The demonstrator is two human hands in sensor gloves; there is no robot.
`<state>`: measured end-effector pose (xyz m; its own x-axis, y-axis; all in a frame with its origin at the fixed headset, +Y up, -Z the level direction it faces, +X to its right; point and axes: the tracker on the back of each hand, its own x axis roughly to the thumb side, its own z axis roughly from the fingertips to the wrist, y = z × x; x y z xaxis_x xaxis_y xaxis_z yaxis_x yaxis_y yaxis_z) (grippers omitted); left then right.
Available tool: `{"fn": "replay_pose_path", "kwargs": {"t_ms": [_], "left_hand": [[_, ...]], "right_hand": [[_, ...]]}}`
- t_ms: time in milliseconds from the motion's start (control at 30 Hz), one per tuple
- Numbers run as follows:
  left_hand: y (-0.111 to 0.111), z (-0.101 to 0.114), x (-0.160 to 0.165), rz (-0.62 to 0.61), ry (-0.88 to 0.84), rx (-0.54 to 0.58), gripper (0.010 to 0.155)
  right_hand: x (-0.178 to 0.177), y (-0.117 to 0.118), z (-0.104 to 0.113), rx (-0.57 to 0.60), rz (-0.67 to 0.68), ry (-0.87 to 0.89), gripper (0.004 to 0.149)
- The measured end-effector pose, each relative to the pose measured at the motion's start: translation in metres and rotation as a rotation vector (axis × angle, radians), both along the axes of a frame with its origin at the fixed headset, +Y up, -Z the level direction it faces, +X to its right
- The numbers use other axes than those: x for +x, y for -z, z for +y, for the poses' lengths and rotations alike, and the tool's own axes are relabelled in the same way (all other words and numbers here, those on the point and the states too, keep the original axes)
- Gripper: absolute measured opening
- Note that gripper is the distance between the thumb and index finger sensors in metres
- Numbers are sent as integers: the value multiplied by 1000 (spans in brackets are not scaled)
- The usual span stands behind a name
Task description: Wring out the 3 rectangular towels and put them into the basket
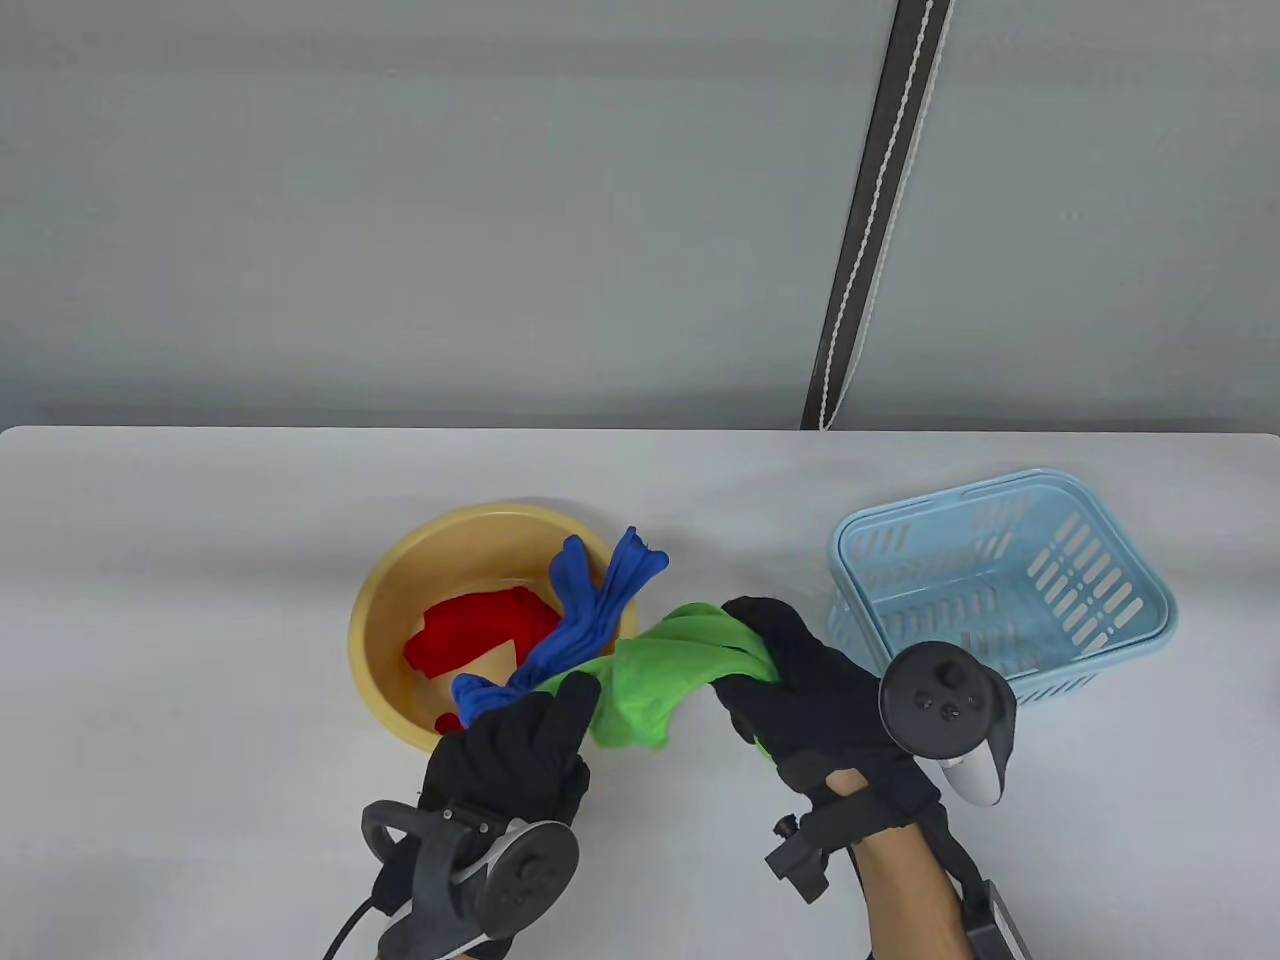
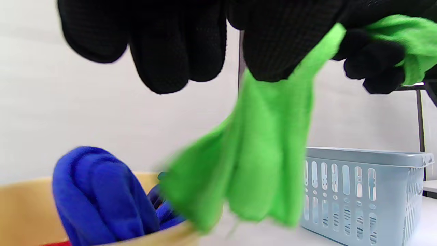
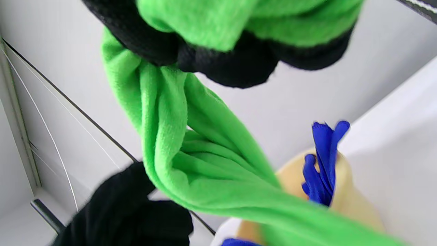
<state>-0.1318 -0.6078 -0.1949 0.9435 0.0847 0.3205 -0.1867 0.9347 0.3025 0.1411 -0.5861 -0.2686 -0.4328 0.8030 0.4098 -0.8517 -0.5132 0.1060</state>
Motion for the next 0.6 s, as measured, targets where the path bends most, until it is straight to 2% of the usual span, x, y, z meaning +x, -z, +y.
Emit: {"fn": "replay_pose_path", "kwargs": {"t_ms": [167, 267, 333, 433, 500, 567, 600], "left_hand": [[5, 3, -1, -72, -213, -51, 89], [15, 0, 12, -216, -396, -134, 102], [26, -6, 19, -265, -455, -199, 109], [46, -24, 23, -317, -571, -283, 112], [56, -35, 24, -358, -668, -310, 102], [65, -45, 22, -379, -742, -333, 82], [69, -51, 19, -350, -792, -319, 64]], "right_hand": [[-4, -8, 9, 40, -22, -113, 52], [-12, -10, 9, 43, 11, -142, 52], [-16, -9, 7, 38, 39, -149, 51], [-26, -7, 0, -8, 133, -150, 50], [-31, -5, -4, -42, 172, -144, 49], [-35, -3, -9, -74, 191, -151, 49], [-35, -1, -11, -80, 189, -152, 49]]}}
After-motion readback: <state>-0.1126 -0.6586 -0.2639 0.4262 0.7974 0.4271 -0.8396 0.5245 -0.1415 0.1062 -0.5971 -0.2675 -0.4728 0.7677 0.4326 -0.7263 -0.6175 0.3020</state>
